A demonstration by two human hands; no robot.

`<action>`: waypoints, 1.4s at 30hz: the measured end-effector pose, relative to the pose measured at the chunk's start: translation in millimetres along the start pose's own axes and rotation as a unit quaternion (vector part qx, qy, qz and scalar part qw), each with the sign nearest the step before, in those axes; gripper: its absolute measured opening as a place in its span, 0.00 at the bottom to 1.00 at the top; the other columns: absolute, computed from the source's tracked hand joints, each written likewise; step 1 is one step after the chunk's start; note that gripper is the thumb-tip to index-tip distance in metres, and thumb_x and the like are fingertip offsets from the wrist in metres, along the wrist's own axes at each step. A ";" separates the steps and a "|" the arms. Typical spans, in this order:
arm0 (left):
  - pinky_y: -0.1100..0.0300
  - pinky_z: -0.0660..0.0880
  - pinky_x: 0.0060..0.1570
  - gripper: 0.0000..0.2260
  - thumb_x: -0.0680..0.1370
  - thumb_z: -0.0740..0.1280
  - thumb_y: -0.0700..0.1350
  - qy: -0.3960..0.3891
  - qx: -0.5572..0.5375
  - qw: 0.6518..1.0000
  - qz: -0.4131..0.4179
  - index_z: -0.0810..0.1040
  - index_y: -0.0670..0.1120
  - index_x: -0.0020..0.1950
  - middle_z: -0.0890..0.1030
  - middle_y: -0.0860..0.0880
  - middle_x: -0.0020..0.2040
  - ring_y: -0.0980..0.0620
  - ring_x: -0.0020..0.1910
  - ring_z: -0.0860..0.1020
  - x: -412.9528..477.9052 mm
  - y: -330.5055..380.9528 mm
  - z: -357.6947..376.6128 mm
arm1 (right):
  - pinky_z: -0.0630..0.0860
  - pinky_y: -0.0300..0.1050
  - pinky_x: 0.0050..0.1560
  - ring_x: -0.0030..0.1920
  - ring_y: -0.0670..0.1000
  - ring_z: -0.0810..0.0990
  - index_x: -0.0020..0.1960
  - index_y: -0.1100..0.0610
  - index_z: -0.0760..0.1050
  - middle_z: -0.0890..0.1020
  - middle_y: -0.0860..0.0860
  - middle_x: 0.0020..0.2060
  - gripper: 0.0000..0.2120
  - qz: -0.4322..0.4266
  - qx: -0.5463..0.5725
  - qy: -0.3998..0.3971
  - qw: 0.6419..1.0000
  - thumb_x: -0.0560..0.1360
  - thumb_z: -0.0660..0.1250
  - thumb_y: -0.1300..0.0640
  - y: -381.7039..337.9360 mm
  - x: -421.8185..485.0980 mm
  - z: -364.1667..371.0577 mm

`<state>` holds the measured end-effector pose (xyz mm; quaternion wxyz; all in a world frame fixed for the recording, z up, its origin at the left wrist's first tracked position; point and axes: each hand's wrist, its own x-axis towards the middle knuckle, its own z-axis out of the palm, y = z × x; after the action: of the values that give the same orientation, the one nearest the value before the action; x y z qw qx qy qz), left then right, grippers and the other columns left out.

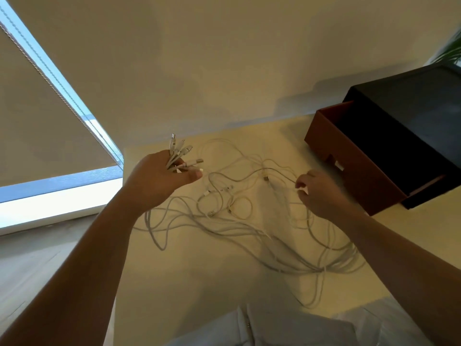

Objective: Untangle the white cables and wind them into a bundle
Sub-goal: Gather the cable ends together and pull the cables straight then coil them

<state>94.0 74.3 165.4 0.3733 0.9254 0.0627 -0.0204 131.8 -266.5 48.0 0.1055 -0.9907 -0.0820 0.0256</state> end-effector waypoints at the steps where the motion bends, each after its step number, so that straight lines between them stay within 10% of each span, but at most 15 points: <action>1: 0.65 0.68 0.39 0.12 0.71 0.75 0.51 0.007 0.000 1.000 0.002 0.77 0.45 0.44 0.78 0.54 0.37 0.59 0.37 0.75 0.4 -1.5 2.2 | 0.73 0.48 0.51 0.51 0.54 0.75 0.53 0.54 0.77 0.76 0.50 0.49 0.07 -0.007 0.009 0.007 1.000 0.77 0.63 0.56 -6.0 5.1 0.8; 10: 0.56 0.64 0.35 0.20 0.79 0.64 0.56 0.068 -0.124 0.989 -0.043 0.72 0.39 0.40 0.70 0.47 0.31 0.51 0.33 0.67 -5.3 0.8 18.8 | 0.70 0.48 0.58 0.60 0.58 0.73 0.62 0.58 0.75 0.75 0.57 0.59 0.15 -0.018 0.100 -0.014 0.995 0.77 0.62 0.63 -44.5 60.5 22.5; 18: 0.58 0.58 0.28 0.21 0.79 0.61 0.58 0.055 -0.205 0.972 -0.100 0.64 0.48 0.32 0.64 0.56 0.21 0.56 0.23 0.60 -4.8 -3.0 31.6 | 0.73 0.54 0.59 0.66 0.61 0.70 0.76 0.50 0.57 0.55 0.50 0.76 0.28 -0.040 -0.075 -0.133 0.988 0.78 0.60 0.61 -39.7 92.8 31.0; 28: 0.61 0.61 0.30 0.11 0.79 0.66 0.47 0.000 -0.281 0.954 -0.104 0.73 0.55 0.36 0.68 0.58 0.26 0.57 0.27 0.64 -7.4 -11.9 30.1 | 0.76 0.50 0.54 0.55 0.60 0.77 0.59 0.59 0.75 0.74 0.57 0.53 0.12 -0.077 -0.160 -0.138 0.974 0.79 0.57 0.64 -33.6 112.6 35.6; 33: 0.65 0.58 0.26 0.10 0.79 0.61 0.35 -0.029 -0.368 0.919 -0.137 0.66 0.47 0.40 0.65 0.55 0.27 0.57 0.26 0.61 -9.1 -7.2 27.0 | 0.72 0.46 0.44 0.45 0.56 0.77 0.48 0.58 0.77 0.80 0.55 0.45 0.11 0.029 0.062 -0.144 0.987 0.81 0.56 0.61 -35.2 114.9 12.5; 42: 0.62 0.56 0.27 0.12 0.80 0.64 0.42 -0.024 -0.436 0.888 -0.142 0.68 0.47 0.37 0.63 0.53 0.25 0.56 0.24 0.61 -10.5 7.5 35.0 | 0.76 0.38 0.34 0.34 0.49 0.76 0.41 0.61 0.73 0.77 0.55 0.37 0.16 0.034 0.575 -0.163 0.801 0.83 0.54 0.59 -77.2 55.6 -72.4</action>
<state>84.8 43.6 146.3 0.7336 0.6500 0.1869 -0.0658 179.4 -197.6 133.4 0.6395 -0.7318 -0.0344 0.2332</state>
